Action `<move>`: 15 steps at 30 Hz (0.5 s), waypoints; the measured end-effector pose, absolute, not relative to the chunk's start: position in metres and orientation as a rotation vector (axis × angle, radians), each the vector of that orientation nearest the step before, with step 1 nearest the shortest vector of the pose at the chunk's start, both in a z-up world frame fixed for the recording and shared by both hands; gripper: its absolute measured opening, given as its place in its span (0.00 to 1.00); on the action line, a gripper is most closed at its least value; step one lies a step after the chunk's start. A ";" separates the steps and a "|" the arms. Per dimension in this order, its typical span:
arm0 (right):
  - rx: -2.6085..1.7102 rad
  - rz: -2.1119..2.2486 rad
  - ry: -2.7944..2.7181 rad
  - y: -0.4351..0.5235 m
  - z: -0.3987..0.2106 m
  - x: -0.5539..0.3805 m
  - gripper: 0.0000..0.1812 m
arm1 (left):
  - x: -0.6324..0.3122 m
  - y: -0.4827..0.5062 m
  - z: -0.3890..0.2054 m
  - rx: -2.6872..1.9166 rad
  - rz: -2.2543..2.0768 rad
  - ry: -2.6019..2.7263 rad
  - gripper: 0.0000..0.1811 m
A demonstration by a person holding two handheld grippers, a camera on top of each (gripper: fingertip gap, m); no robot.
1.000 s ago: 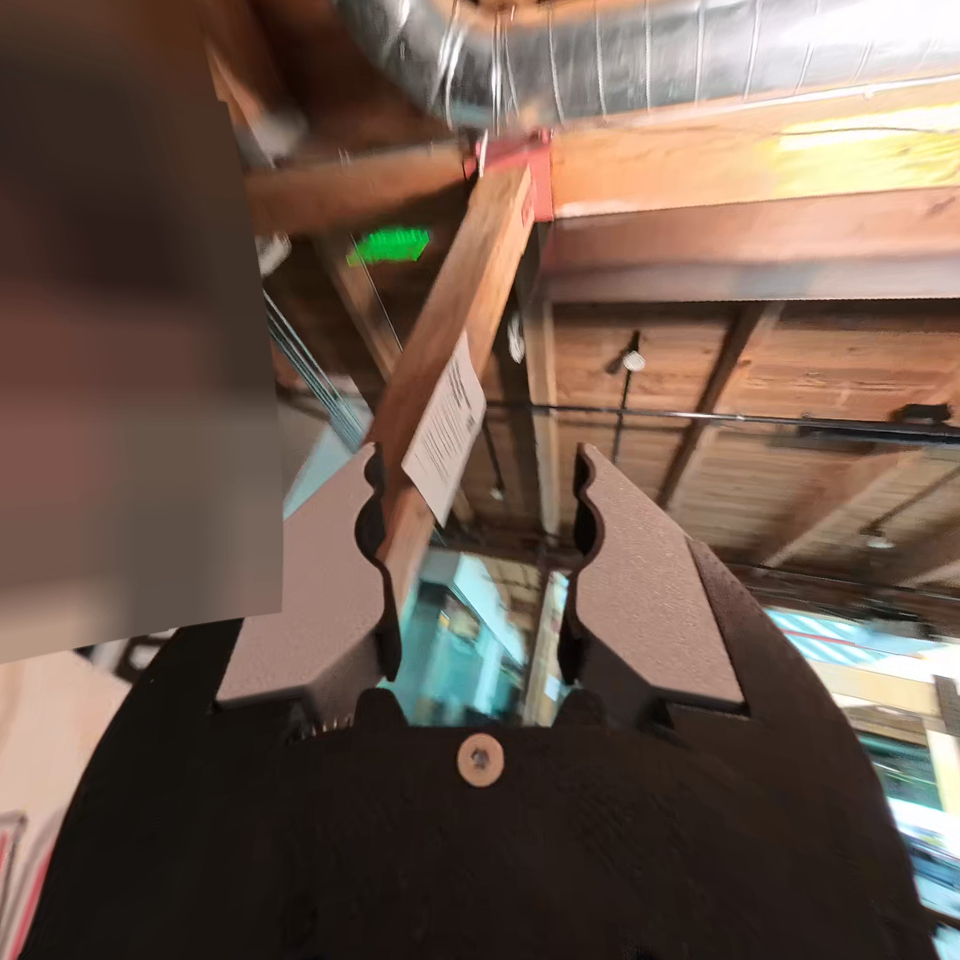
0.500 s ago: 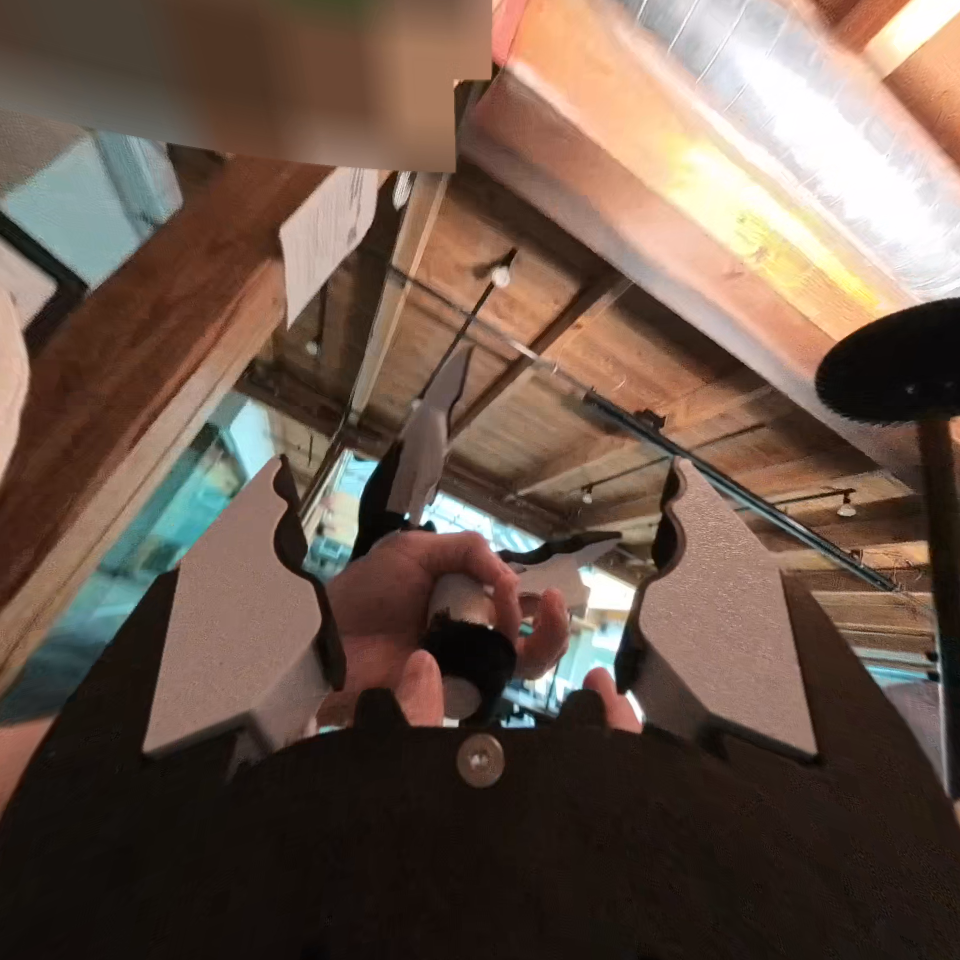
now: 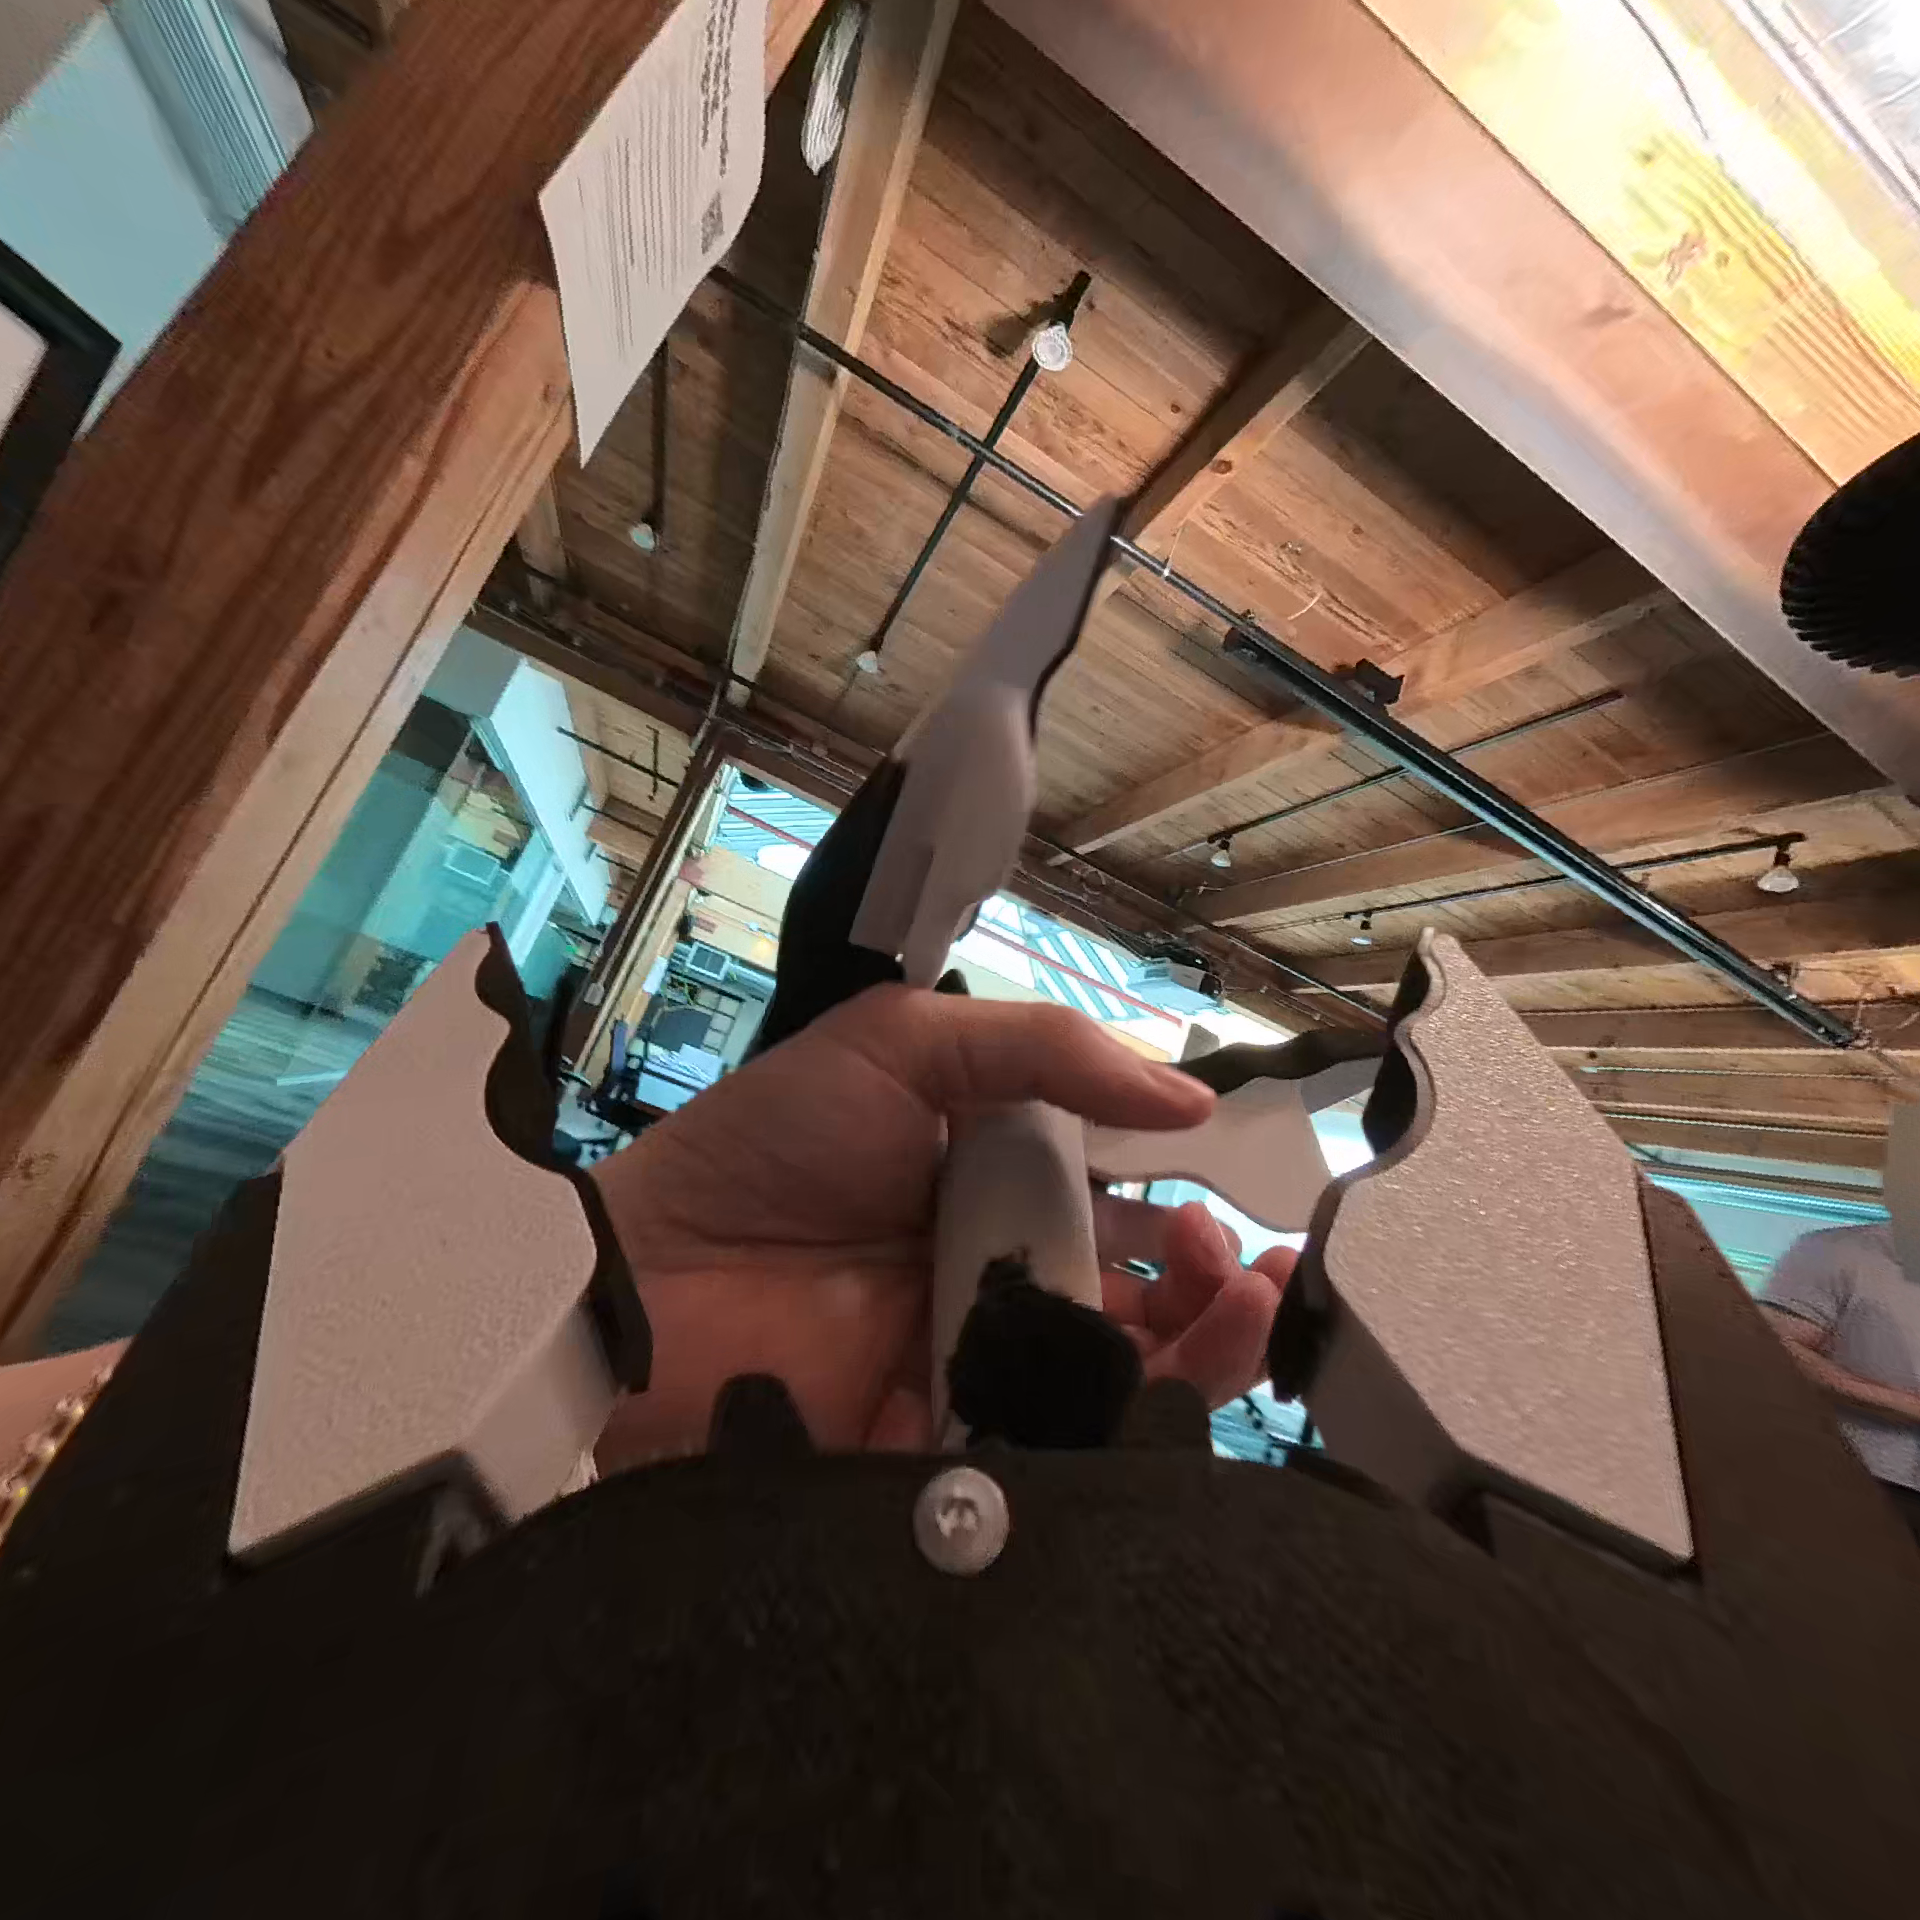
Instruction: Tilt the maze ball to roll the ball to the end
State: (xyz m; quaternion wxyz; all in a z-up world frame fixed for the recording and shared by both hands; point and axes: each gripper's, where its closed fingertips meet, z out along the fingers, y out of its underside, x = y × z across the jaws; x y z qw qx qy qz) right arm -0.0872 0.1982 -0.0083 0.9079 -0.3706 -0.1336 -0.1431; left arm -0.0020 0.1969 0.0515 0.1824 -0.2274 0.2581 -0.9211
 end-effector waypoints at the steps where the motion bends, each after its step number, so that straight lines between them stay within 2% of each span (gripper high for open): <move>1: -0.779 -0.316 -0.279 0.201 -0.010 -0.087 0.86 | 0.004 0.194 0.051 -0.682 -2.551 0.754 0.87; 6: -0.808 -0.301 -0.164 0.212 -0.009 -0.070 0.83 | 0.003 0.176 0.054 -0.610 -2.459 0.971 0.87; 9: -0.798 -0.324 -0.154 0.211 -0.003 -0.068 0.83 | -0.012 0.167 0.065 -0.456 -2.523 1.016 0.71; 10: -0.800 -0.318 -0.146 0.208 0.000 -0.067 0.83 | -0.014 0.169 0.068 -0.452 -2.566 0.994 0.81; 11: -0.822 -0.319 -0.137 0.205 0.003 -0.067 0.85 | -0.016 0.171 0.072 -0.436 -2.635 0.973 0.85; 13: -0.944 -0.323 -0.133 0.201 0.000 -0.065 0.82 | -0.014 0.174 0.070 -0.419 -2.670 1.044 0.86; 14: -1.070 -0.315 -0.149 0.200 -0.009 -0.062 0.75 | -0.005 0.174 0.062 -0.434 -2.585 1.133 0.87; 15: -1.210 -0.323 -0.148 0.196 -0.022 -0.056 0.72 | 0.006 0.175 0.049 -0.445 -2.441 1.218 0.87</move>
